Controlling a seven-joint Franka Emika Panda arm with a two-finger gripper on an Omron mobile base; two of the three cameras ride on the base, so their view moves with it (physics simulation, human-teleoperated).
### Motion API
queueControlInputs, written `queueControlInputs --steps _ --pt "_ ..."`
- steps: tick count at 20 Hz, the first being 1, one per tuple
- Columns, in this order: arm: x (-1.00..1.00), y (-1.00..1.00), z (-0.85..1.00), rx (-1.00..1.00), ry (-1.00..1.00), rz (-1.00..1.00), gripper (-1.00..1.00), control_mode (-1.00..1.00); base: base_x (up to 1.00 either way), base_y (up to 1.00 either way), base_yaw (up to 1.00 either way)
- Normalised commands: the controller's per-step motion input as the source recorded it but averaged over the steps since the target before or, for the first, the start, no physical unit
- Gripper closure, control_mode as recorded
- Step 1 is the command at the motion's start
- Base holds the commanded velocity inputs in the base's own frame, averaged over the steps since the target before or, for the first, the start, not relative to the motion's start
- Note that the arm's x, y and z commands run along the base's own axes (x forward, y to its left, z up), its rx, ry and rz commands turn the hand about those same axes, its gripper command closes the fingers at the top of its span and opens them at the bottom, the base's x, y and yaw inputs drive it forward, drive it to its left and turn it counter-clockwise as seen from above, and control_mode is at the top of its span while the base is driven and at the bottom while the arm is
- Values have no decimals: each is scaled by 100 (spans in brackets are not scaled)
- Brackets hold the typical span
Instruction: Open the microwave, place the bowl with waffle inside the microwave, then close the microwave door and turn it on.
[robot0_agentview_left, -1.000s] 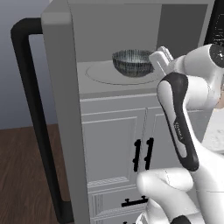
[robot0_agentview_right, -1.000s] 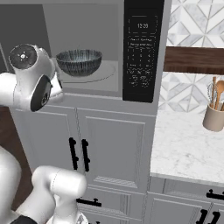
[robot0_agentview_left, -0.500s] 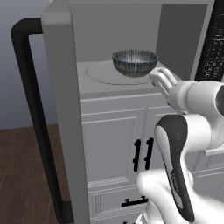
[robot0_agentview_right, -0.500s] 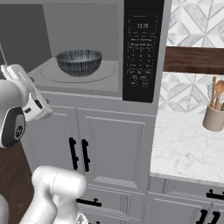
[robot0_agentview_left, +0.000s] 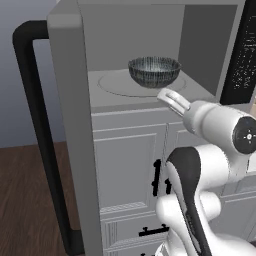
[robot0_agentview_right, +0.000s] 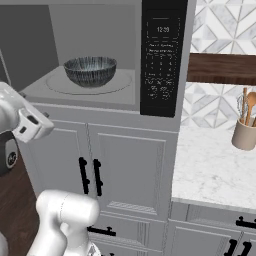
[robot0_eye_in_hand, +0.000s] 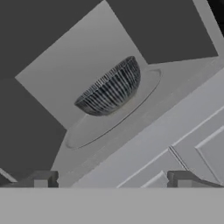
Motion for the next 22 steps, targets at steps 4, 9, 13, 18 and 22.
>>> queueControlInputs --steps 4,9,13,18,22 --pt "-23 47 -26 -18 -13 0 -100 -100 0 0 0" --pt "-1 19 -23 -12 -11 0 -100 -100 0 0 0" --pt "8 1 -34 -10 -14 0 -100 -100 0 0 0" --pt "28 0 -43 -9 -13 0 -100 -100 0 0 0" --pt "47 0 -46 -8 -14 0 -100 -100 0 0 0"
